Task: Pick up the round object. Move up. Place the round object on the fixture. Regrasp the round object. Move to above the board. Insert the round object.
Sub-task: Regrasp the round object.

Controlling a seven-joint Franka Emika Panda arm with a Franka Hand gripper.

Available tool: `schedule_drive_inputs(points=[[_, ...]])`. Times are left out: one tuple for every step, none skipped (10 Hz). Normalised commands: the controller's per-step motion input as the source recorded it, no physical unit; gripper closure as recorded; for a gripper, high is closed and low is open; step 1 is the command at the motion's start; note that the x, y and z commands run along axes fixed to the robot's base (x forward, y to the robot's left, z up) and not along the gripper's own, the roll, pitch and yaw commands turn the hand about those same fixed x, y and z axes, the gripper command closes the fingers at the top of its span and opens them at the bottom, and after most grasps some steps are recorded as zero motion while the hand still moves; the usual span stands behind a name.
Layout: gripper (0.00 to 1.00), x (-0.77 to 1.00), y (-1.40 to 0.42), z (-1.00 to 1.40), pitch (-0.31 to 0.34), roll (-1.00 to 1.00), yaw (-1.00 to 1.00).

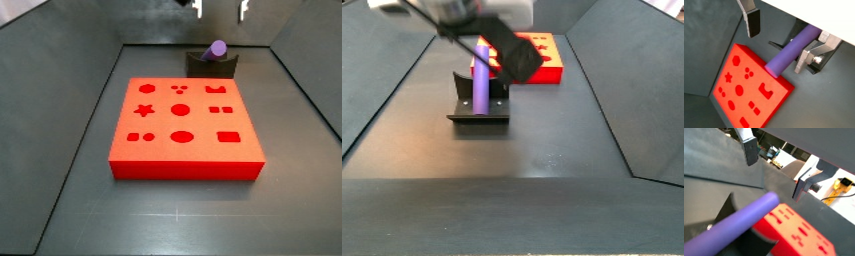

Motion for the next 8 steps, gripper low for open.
schedule_drive_inputs(points=[[0.00, -0.03, 0.01, 0.29, 0.017, 0.02, -0.03], [0.00, 0.00, -1.00, 0.87, 0.048, 1.00, 0.03], [0.00, 0.01, -1.00, 0.84, 0.047, 1.00, 0.03], [0.00, -0.04, -1.00, 0.82, 0.037, 1.00, 0.03], [0.00, -0.06, -0.96, 0.75, 0.033, 1.00, 0.03], [0.00, -0.06, -0.72, 0.45, 0.027, 1.00, 0.03], [0.00, -0.04, -0.53, 0.20, 0.026, 1.00, 0.03], [0.00, -0.01, -0.34, 0.02, 0.024, 1.00, 0.03]])
